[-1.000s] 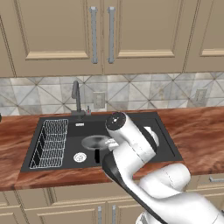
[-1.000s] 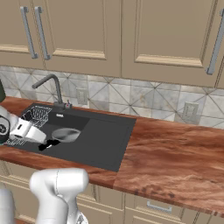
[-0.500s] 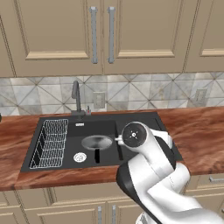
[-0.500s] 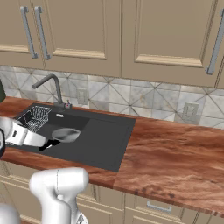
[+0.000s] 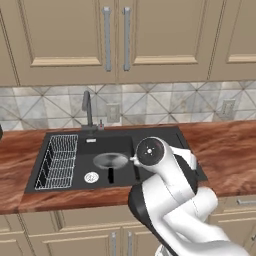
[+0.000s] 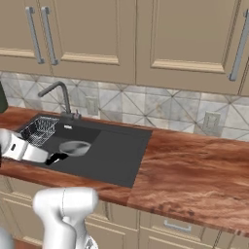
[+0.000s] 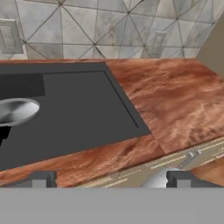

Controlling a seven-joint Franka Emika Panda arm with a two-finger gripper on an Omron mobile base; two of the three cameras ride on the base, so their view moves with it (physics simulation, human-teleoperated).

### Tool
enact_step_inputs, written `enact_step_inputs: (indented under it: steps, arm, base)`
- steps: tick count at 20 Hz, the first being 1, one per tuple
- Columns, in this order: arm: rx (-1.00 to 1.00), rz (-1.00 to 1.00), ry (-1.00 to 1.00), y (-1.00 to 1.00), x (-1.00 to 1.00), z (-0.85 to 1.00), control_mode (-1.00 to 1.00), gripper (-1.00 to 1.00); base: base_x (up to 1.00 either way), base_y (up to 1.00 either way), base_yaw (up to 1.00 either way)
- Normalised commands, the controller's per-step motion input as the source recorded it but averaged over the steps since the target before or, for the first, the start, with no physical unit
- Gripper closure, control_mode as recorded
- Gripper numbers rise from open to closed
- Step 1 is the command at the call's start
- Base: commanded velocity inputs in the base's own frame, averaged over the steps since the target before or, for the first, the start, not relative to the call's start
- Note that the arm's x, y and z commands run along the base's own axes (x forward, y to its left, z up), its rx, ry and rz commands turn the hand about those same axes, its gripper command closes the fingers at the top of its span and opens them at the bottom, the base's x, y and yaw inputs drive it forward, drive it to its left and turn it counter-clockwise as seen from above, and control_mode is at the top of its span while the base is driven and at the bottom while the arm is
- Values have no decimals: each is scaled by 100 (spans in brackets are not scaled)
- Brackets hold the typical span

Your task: Move the pot and pan from the stove into the sink.

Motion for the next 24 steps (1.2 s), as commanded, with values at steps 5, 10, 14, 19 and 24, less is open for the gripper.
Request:
enact_step_inputs:
  steps: [5, 10, 14, 19, 24]
  arm:
    - [0, 0, 0, 0, 0, 0, 100, -100]
    - [0, 0, 0, 0, 0, 0, 100, -100]
    - [0, 0, 0, 0, 0, 0, 100, -100]
    - [0, 0, 0, 0, 0, 0, 100, -100]
    - [0, 0, 0, 0, 0, 0, 100, -100]
  base:
    - [-91, -11, 0]
    - [-95, -19, 0]
    - [-80, -20, 0]
    - [-62, -18, 0]
    - [-45, -20, -6]
